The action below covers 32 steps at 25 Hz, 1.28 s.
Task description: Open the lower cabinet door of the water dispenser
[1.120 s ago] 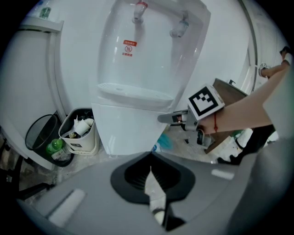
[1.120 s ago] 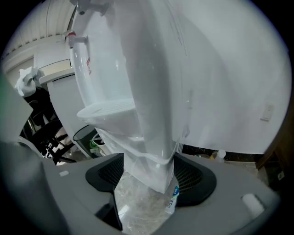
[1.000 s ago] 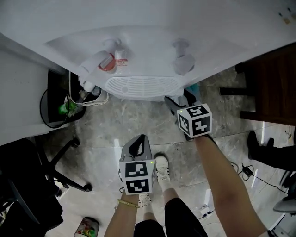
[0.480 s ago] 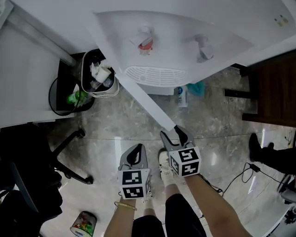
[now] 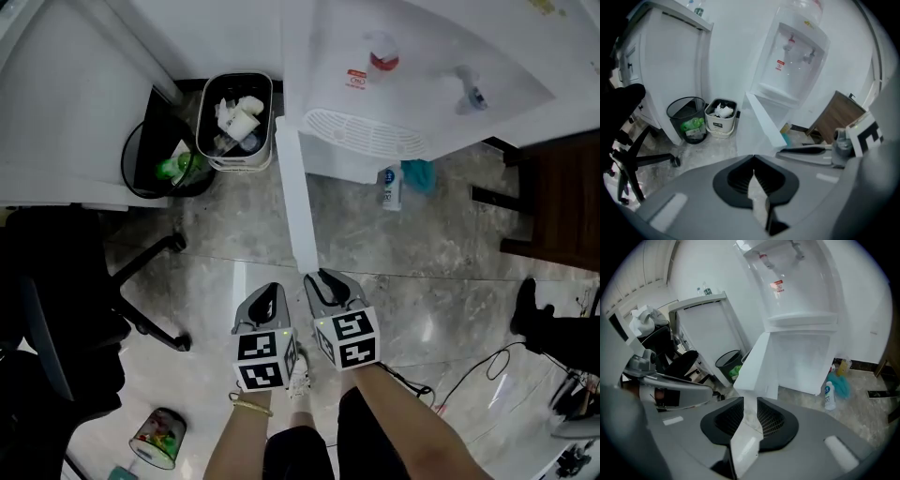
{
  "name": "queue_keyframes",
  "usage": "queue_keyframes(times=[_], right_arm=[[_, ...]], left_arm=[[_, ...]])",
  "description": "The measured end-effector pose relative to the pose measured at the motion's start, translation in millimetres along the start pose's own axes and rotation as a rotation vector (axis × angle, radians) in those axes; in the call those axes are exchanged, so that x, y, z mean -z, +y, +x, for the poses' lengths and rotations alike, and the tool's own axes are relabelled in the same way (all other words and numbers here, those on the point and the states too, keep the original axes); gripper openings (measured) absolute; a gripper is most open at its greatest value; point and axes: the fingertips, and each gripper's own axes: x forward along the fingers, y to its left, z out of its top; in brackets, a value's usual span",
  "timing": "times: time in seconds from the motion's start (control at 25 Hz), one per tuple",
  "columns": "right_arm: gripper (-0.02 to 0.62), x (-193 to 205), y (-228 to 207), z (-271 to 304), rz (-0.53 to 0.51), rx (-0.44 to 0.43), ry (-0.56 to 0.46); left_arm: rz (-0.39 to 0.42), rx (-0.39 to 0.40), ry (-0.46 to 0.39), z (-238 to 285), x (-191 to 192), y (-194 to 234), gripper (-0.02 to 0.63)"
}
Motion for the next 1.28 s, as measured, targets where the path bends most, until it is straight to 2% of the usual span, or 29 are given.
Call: queue_keyframes(times=[0.12,0.16,0.32,0.48,0.76,1.0,1.28], right_arm=[[0.005,-0.6,12.8,9.2,-0.010,0.001,0.009],[-0.004,-0.9,16.9,11.8,-0.017,-0.004,0.011],[-0.006,-1.8,27.7,17.9,-0.036,-0.019,0.026],[-0.006,-3.3,28.6,12.4,-0.031,-0.008,0.032],[-0.006,-5.5,32.4,-44.4,0.068,-0.007,-0.008],[-0.006,1.5,35.5,-104.3,0.150,0.025,-0.029],[-0.006,17.1,36.3,-133.8,0.193,0.046,-0.028]], left_arm=[[-0.024,-0.014,-0.005,-4.6,2.2,13.2,0.006],[-0.031,-0.018,-0.006,-5.7,2.8,17.0,0.006],[-0.063,-0.023,-0.010,-7.9,4.0,25.5,0.006],[-0.060,-0.009,-0.007,-10.6,3.3,21.3,0.006],[-0.085,0.015,-0.005,-42.3,2.4,-0.7,0.006],[-0.046,0.031,0.025,-80.9,13.7,-28.5,0.006],[-0.008,0.078,0.043,-97.6,24.1,-58.8,0.006]])
